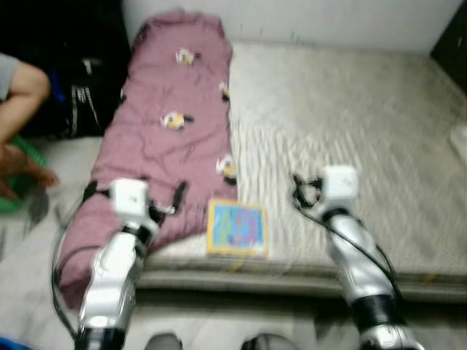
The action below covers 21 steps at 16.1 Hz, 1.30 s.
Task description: Clean up the room
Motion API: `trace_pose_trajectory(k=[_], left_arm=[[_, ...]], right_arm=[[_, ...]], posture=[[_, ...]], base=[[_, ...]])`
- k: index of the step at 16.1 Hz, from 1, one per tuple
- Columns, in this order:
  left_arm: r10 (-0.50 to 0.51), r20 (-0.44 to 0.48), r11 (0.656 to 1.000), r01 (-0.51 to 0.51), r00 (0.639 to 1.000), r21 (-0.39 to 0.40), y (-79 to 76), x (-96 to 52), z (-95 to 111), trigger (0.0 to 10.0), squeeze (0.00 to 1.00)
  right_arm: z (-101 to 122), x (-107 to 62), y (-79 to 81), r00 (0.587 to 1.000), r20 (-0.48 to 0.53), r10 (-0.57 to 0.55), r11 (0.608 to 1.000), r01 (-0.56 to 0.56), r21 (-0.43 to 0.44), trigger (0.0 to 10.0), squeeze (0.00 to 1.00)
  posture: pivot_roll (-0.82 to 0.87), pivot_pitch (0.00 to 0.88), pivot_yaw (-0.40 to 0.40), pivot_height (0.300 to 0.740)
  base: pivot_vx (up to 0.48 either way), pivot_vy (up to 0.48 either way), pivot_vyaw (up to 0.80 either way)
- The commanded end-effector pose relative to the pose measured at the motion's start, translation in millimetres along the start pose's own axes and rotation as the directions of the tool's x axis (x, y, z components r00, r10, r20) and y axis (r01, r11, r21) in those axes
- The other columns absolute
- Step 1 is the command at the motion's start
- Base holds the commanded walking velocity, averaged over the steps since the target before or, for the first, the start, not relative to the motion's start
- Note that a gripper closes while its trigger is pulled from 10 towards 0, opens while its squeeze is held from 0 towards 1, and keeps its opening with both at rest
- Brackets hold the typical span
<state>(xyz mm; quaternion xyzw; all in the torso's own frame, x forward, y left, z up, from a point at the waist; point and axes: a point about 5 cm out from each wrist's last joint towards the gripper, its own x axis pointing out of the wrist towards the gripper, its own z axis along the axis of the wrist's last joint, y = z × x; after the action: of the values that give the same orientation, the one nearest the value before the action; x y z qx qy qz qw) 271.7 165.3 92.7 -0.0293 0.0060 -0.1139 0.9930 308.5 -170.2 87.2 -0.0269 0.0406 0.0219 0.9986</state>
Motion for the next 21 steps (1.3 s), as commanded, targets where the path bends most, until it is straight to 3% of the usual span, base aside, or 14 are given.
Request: trace_pose_trajectory(k=[1,11,15,21], left_arm=[[0.035,-0.002,0.999,-0.035,0.999,0.021,11.2,-3.2,1.7,10.0,0.0],[0.071,-0.016,0.997,-0.07,0.997,0.022,15.6,-1.7,-0.2,10.0,0.0],[0.069,-0.017,0.997,-0.068,0.997,0.019,14.6,-0.8,-0.6,10.0,0.0],[0.093,-0.031,0.996,-0.092,0.995,0.019,16.4,-3.5,-4.6,10.0,0.0]], right_arm=[[5.3,3.3,10.9,0.999,0.02,0.031,0.999,-0.031,0.012,10.0,0.0],[3.2,5.1,7.6,1.0,0.007,0.012,1.0,-0.012,0.023,10.0,0.0],[2.9,5.1,6.5,1.0,0.007,0.009,1.0,-0.009,0.025,10.0,0.0],[2.2,3.9,5.4,1.0,0.012,0.01,0.999,-0.01,0.032,10.0,0.0]], posture=[[0.01,0.084,-0.07,0.74],[0.01,0.076,-0.071,0.74],[0.01,0.073,-0.07,0.74],[0.01,0.063,-0.065,0.74]], base=[[0.281,0.0,0.0],[0.028,0.0,0.0],[0.0,0.127,-0.63],[0.0,0.041,0.0]])
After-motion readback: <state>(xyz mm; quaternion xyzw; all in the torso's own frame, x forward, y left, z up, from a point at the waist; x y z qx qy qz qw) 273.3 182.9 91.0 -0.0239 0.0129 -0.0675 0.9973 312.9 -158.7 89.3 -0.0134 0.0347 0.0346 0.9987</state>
